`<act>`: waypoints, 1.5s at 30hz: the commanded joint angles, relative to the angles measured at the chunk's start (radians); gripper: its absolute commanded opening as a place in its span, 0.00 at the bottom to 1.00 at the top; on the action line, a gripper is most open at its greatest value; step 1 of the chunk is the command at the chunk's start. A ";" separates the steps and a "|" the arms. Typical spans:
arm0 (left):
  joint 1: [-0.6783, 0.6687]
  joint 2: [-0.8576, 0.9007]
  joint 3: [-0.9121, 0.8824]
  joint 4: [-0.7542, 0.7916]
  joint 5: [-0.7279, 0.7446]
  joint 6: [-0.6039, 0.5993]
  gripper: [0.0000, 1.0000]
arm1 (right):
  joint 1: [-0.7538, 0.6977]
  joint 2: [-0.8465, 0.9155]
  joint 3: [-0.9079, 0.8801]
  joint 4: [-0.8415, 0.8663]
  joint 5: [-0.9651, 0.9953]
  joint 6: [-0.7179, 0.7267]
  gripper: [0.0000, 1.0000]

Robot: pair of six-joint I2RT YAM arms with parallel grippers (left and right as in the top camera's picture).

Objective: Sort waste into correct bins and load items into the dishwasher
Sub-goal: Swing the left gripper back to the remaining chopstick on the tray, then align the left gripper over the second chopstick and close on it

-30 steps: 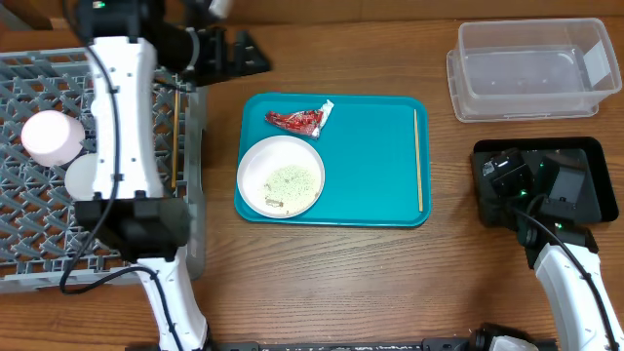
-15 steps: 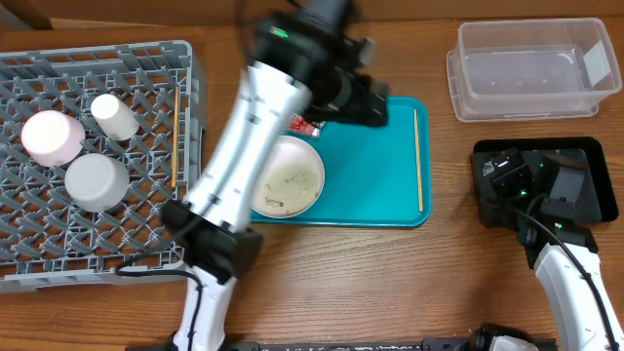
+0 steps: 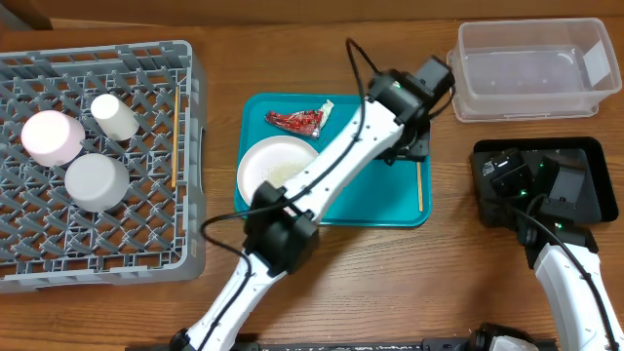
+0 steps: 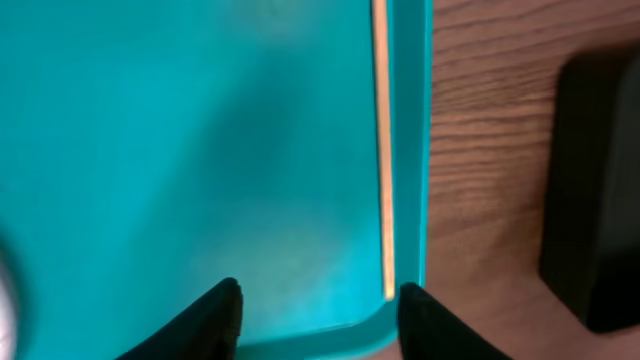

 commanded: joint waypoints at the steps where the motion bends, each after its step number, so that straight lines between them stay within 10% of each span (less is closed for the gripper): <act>1: -0.022 0.032 0.013 0.028 0.021 -0.099 0.50 | -0.002 -0.010 0.025 0.006 -0.002 0.000 1.00; 45: -0.085 0.134 0.013 0.161 -0.167 -0.217 0.44 | -0.002 -0.010 0.025 0.006 -0.002 0.000 1.00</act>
